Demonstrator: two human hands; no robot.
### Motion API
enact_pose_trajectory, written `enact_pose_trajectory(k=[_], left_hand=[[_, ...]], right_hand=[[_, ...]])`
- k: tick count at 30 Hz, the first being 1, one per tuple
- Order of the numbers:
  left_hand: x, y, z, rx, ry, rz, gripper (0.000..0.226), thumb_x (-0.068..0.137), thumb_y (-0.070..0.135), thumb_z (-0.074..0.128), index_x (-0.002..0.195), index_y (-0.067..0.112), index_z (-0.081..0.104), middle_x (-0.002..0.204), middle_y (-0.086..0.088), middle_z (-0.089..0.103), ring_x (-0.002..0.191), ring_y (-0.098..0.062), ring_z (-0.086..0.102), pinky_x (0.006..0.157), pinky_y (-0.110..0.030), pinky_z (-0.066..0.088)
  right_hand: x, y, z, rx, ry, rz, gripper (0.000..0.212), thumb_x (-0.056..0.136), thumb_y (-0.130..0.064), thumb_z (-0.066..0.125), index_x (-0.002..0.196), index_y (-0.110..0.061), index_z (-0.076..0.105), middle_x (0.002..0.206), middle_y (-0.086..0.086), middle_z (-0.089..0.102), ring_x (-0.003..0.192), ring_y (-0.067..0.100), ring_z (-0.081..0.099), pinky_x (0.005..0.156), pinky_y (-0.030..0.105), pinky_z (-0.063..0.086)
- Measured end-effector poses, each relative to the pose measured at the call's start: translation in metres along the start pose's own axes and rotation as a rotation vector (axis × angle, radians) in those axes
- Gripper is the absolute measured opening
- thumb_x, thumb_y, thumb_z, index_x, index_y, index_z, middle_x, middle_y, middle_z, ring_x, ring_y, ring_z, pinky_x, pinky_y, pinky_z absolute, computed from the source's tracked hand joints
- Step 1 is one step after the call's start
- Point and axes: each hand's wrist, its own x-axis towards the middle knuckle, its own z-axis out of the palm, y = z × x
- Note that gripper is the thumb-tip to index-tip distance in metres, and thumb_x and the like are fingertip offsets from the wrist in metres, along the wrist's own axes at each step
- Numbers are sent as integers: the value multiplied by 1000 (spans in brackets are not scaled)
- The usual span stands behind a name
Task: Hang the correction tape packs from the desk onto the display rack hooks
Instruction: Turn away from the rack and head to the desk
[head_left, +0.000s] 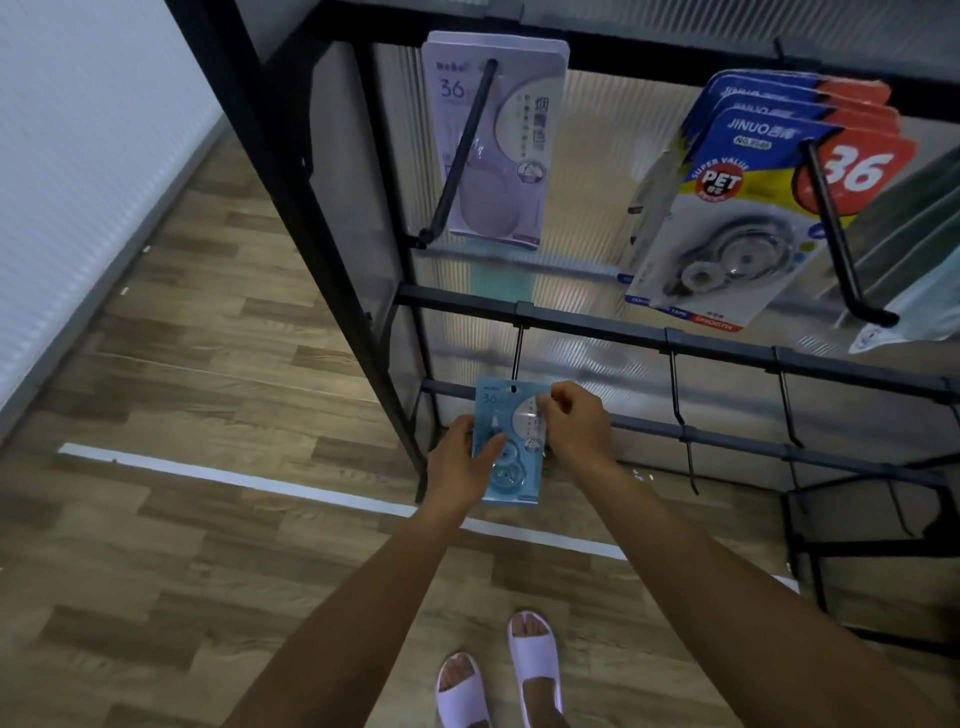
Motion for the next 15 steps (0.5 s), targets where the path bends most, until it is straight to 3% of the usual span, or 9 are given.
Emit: enact_pose_trajectory(k=[4,8,10,12,15], left_hand=[[5,4,1,2,2,-15,36,90,35,63,120,17,53,113,-4,67,97,-17,66,82,-34,56],[14,17,-6,114,71,-56,51,93,34,59,136,13,43,123,-12,61,107,-27,61,90,-41,51],[14,21,-8,118,64,-69,53,94,34,57,139,14,39,129,-12,57,111,-29,58,94,-44,50],[14,25,-9,122,61,-49,53,94,35,56,141,14,39,134,-12,54,117,-27,55,98,-40,47],[14,34,-8,149,95,20,54,95,33,56,141,14,39,136,-10,52,123,-24,51,95,-31,41]], right_hand=[[6,-1,-1,-21,-8,-30,9,95,-20,54,91,-13,59,93,6,64,86,18,64,57,17,47],[26,-15,-3,-83,21,-57,10,94,-16,55,93,-9,62,94,8,63,89,21,61,78,38,54],[39,-24,-1,-116,16,-58,12,94,-16,54,97,-9,63,94,7,62,82,16,58,68,25,49],[51,-33,0,-155,44,-55,14,95,-17,53,98,-11,64,91,3,61,72,8,49,55,13,34],[63,-40,2,-173,81,-33,20,96,-19,50,105,-8,65,100,6,65,81,10,48,66,20,33]])
